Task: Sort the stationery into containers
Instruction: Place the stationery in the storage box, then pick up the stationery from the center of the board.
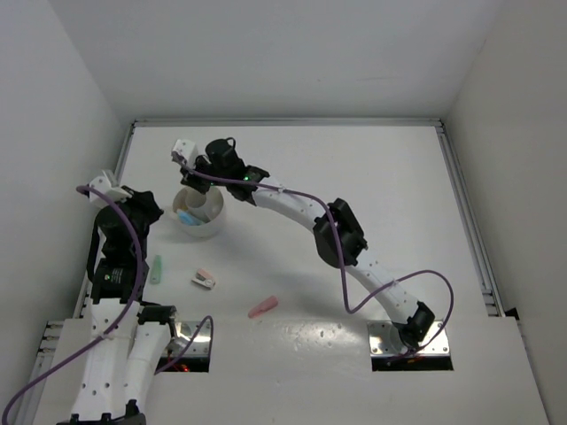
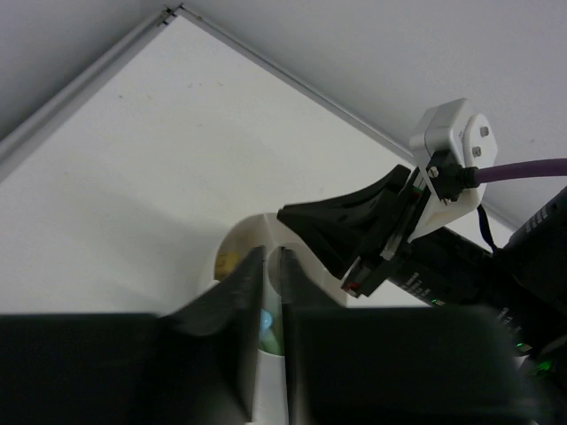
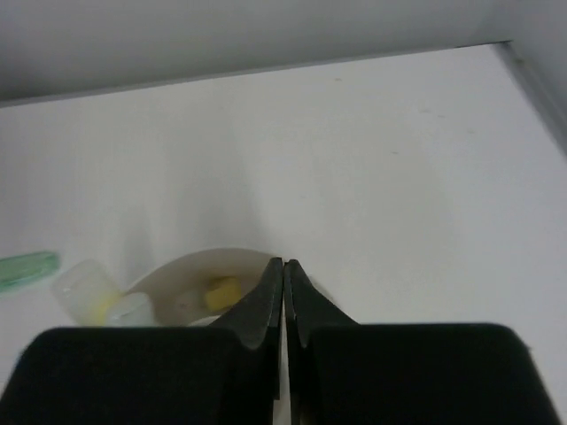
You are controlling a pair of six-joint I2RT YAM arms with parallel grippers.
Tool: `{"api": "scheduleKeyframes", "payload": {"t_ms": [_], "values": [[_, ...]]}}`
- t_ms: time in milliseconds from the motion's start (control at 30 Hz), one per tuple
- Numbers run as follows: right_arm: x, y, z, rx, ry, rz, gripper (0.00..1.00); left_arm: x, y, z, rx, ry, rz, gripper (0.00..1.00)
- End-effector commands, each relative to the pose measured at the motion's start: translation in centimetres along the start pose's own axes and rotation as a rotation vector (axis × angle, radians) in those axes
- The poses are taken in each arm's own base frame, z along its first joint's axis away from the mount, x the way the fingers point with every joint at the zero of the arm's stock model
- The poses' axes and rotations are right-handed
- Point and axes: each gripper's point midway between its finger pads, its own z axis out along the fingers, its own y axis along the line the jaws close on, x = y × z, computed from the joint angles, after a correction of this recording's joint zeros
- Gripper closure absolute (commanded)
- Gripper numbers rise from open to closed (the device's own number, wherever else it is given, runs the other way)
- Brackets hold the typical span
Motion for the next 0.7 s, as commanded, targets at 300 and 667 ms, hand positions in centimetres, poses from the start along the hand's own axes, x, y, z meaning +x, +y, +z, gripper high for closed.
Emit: {"api": "scheduleKeyframes", "payload": {"t_ms": [300,667], "values": [[-6.0,-12.7,-21.5,0.651,0.297,-0.227,0.63,2.4,-2.5,1.2,0.132,0.128,0.013,0.08],[15.2,-9.0,-39.0,0.628,0.977,0.263,0.36,6.5,-4.3,2.3,0.234,0.322,0.005,0.03]]}}
